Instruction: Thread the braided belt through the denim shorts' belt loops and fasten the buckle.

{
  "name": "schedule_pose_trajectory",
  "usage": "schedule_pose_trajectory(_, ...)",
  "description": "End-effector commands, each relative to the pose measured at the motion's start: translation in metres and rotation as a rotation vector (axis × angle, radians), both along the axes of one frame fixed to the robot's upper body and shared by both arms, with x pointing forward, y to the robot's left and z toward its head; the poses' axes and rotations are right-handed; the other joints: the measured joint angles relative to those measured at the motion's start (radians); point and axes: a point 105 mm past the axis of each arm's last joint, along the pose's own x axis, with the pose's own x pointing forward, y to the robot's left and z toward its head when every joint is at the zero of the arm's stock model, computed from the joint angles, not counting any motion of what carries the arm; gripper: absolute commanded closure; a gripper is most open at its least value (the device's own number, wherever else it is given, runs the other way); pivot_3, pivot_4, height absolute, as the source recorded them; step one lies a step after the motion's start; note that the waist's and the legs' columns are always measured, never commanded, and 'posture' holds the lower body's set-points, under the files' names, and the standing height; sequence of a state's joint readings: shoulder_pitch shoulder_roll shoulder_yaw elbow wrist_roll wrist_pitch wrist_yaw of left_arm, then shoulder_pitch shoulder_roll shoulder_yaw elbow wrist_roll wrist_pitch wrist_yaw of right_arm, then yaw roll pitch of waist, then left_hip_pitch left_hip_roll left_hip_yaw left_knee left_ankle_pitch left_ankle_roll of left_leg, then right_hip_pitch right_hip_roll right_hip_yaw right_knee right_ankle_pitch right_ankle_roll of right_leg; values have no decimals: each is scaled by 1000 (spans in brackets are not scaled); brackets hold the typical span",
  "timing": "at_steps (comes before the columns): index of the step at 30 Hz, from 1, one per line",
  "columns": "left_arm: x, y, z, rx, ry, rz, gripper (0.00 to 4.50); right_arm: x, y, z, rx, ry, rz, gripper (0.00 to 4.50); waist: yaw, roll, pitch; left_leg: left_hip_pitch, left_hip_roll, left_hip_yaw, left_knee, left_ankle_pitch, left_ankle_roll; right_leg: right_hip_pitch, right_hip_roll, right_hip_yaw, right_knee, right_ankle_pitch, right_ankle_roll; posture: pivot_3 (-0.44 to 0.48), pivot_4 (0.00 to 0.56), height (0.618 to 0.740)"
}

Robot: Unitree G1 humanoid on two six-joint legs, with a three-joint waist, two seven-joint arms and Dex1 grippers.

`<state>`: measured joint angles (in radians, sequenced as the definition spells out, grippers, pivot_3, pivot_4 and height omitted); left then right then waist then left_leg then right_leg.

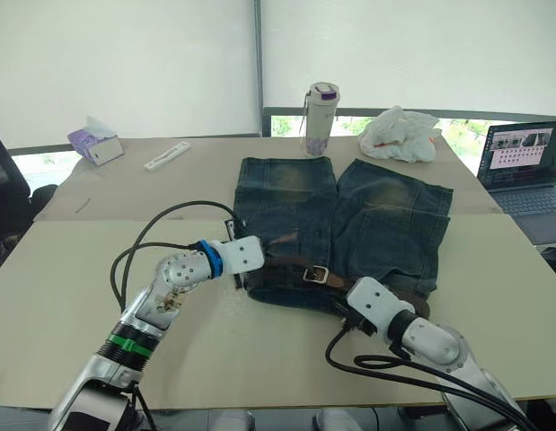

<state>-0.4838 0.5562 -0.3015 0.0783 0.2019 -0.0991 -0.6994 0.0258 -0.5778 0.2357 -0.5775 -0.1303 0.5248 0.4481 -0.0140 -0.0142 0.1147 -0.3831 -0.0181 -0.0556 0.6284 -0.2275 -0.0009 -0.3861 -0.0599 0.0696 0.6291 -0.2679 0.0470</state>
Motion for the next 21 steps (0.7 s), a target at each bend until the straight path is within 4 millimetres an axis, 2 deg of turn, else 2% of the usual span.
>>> schedule_pose_trajectory(1, 0, -4, 8, -21, -34, -24, 4500, 3, 17, 21, 77, -86, 48, 1441, 0, 0, 0, 0, 0, 0, 0, 0, 0, 0, 0, 0, 0, 0, 0, 0, 150, 740)
schedule_pose_trajectory(3, 2, -4, 8, -80, -5, 4, 4500, 8, 22, 31, 180, -104, 27, 1441, -1, 0, 0, 0, 0, 0, 0, 0, 0, 0, 0, 0, 0, 0, 0, 0, 150, 740)
schedule_pose_trajectory(7, 11, -2, 19, -438, 131, 121, 4500, 15, 32, 51, 319, -141, 19, 1441, -1, 0, 0, 0, 0, -2, 1, 0, 0, 0, 0, 0, 1, 0, 0, 0, 150, 740)
schedule_pose_trajectory(9, 10, -4, 23, -534, 164, 117, 4500, 17, 36, 53, 330, -140, 30, 1441, -1, 0, 0, 0, 0, -3, 1, 0, 0, 0, 0, 0, 1, 0, 0, 0, 150, 740)
schedule_pose_trajectory(17, 10, -4, 37, -718, 192, 125, 4500, 30, 43, 52, 334, -125, 46, 1441, -1, 0, 0, 0, 0, -3, 1, 0, 0, 0, 0, 0, 2, 0, 0, 0, 150, 740)
schedule_pose_trajectory(21, 10, -4, 39, -709, 178, 122, 4500, 49, 32, 67, 411, -173, -75, 1441, -4, 0, 0, 1, 0, -3, 0, 0, 0, 0, 0, 0, 2, 1, -1, 0, 150, 740)
